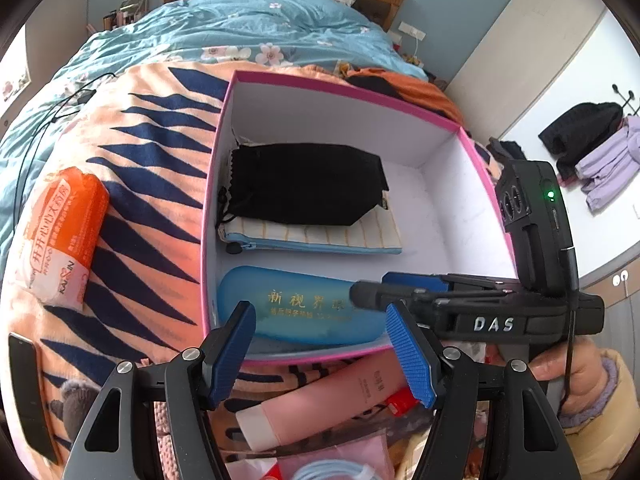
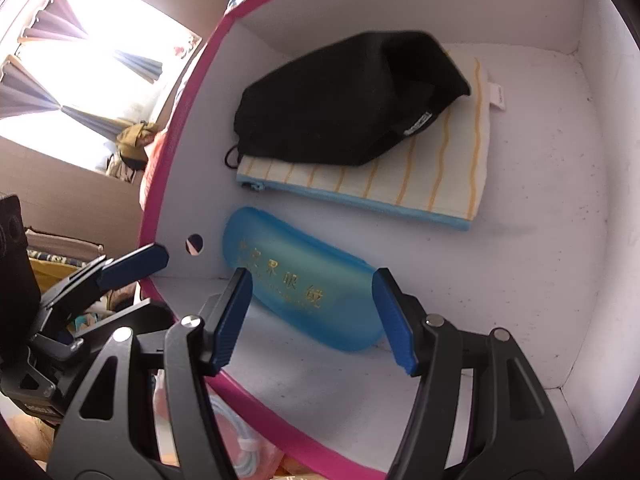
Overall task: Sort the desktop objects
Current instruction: 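Move the right gripper back to the clutter beside the box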
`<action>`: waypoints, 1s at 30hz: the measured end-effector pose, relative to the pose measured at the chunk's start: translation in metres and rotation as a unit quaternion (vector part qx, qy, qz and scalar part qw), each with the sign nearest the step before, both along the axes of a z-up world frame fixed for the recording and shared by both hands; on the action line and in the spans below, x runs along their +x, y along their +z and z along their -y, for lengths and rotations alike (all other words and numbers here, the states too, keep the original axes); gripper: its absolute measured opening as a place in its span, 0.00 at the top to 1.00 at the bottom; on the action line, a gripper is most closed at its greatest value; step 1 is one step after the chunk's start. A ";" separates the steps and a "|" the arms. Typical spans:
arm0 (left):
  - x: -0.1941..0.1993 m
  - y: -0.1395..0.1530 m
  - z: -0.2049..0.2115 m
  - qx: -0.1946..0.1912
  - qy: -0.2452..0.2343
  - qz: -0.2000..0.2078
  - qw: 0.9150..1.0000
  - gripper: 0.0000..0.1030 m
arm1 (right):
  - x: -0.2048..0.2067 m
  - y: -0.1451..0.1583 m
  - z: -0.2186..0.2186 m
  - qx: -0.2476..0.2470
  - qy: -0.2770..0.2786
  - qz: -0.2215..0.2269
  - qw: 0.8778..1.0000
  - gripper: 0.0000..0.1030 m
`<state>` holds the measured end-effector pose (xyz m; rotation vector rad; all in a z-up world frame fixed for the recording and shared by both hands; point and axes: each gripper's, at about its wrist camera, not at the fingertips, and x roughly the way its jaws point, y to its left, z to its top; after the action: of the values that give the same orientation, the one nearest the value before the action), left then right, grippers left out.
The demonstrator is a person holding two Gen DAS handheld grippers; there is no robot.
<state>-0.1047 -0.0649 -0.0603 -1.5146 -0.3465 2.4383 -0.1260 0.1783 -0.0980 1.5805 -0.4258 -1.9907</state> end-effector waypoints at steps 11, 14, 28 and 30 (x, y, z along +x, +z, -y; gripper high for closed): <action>0.035 0.026 -0.023 0.026 -0.076 -0.028 0.996 0.33 | 0.041 0.064 -0.043 -0.046 0.009 -0.086 0.995 0.37; 0.046 0.020 -0.036 0.022 -0.107 -0.016 0.994 0.33 | 0.064 0.079 -0.054 -0.043 0.014 -0.104 0.994 0.37; 0.088 -0.023 -0.089 0.019 -0.200 0.067 0.977 0.35 | 0.173 0.037 -0.097 0.053 -0.021 -0.033 0.998 0.47; 0.090 -0.026 -0.092 0.015 -0.203 0.072 0.976 0.35 | 0.181 0.028 -0.100 0.060 -0.019 -0.020 0.998 0.53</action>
<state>-0.0145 0.0270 -0.0861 -1.5727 -0.0849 2.0072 0.0546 0.2779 -0.0698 1.6130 -0.3286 -2.1085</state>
